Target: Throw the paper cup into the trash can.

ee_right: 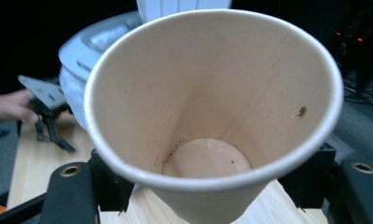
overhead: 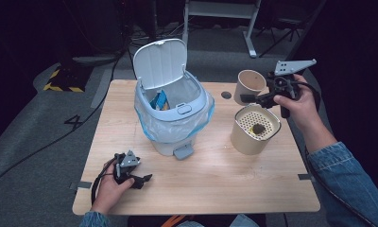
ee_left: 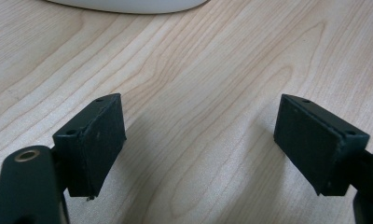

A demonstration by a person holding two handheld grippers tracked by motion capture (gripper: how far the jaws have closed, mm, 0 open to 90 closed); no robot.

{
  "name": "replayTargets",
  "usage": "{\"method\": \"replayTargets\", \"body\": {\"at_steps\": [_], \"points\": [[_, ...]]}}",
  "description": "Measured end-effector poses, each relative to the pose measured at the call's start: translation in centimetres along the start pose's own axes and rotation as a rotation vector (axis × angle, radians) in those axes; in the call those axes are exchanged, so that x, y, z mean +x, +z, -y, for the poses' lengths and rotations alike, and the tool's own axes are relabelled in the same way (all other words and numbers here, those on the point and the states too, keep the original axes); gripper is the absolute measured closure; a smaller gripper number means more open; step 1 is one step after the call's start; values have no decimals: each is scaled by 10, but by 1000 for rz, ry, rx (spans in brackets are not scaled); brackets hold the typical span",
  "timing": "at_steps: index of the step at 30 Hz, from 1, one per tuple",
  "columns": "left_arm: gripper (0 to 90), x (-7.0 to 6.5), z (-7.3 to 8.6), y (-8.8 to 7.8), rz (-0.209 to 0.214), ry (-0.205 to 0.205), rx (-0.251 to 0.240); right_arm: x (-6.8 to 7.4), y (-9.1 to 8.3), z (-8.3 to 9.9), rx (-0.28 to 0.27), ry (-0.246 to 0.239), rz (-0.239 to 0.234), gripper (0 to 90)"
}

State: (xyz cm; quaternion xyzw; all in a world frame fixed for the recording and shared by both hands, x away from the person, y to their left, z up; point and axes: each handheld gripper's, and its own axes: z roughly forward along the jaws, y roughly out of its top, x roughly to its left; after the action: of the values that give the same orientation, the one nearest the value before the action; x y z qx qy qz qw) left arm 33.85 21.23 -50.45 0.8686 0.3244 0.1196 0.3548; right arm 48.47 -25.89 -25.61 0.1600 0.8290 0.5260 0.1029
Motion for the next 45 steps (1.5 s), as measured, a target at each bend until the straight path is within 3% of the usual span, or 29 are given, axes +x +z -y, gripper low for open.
{"method": "replayTargets", "body": {"at_steps": [9,19,25,31,39,45], "points": [[168,0,0,0,-1,0,1,5,31,-35,-19,18,-24,303],[167,0,0,0,-2,-1,-1,20,85,-70,-9,14,-60,298],[168,0,-1,0,-6,3,-1,30,115,-82,26,10,-73,297],[168,0,-1,1,-4,2,-1,39,137,-89,57,-2,-65,296],[168,-1,-1,1,-5,-6,-2,41,154,-88,128,-14,-58,291],[168,-1,-1,1,-6,-5,-1,41,166,-82,163,-33,-22,157]]}}
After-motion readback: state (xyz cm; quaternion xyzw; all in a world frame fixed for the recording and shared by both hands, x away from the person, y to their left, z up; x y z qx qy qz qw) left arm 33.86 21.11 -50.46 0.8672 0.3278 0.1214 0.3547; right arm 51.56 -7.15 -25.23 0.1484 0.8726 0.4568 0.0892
